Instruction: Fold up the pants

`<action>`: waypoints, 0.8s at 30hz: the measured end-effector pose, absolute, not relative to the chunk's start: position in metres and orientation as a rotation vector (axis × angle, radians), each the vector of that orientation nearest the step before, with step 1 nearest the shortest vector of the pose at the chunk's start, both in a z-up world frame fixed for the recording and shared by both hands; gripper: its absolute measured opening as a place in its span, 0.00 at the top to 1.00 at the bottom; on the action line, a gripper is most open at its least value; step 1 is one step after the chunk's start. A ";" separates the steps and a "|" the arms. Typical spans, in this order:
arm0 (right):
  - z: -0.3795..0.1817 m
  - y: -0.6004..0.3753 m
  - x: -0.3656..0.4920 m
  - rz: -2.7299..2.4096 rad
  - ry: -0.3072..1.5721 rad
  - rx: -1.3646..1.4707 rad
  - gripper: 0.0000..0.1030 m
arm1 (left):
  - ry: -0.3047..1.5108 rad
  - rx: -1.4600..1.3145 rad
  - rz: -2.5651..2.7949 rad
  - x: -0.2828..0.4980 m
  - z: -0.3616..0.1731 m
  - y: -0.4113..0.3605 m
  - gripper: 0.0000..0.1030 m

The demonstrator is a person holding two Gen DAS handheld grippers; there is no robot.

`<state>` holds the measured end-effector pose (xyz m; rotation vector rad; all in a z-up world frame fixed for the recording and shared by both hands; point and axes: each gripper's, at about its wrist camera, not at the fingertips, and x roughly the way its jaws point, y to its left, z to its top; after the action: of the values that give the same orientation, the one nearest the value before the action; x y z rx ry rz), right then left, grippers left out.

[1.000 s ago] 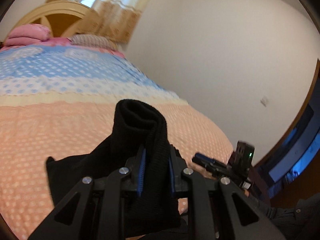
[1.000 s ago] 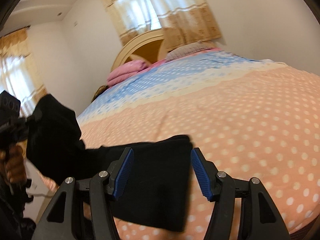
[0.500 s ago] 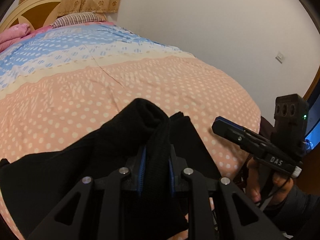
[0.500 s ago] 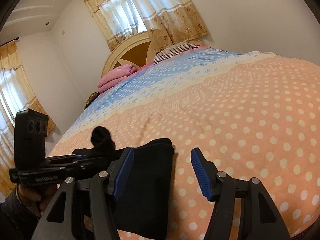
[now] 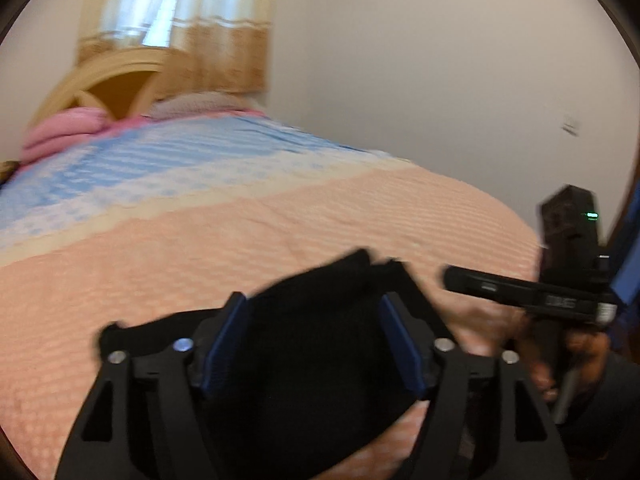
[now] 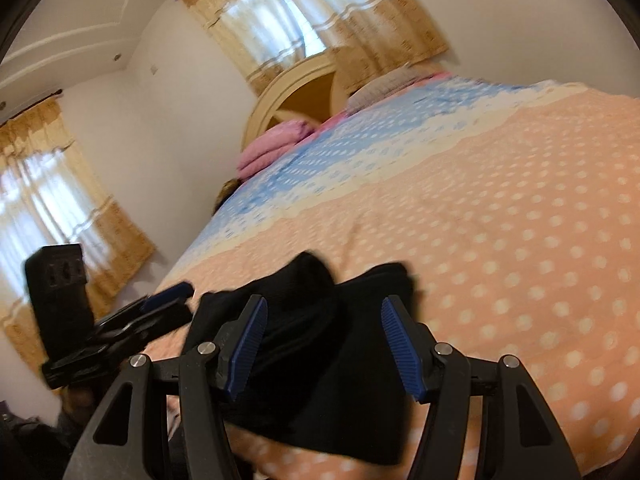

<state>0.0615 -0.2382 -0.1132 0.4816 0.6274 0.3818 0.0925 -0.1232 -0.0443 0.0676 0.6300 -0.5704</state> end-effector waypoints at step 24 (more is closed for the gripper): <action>-0.124 -0.186 0.111 0.304 0.996 0.511 0.50 | 0.690 0.064 -0.300 0.111 -0.091 -0.069 0.21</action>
<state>0.1114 -0.1857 -0.1238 0.5107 0.9960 0.3037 0.1111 -0.0692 -0.0911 0.0644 0.6903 -0.2998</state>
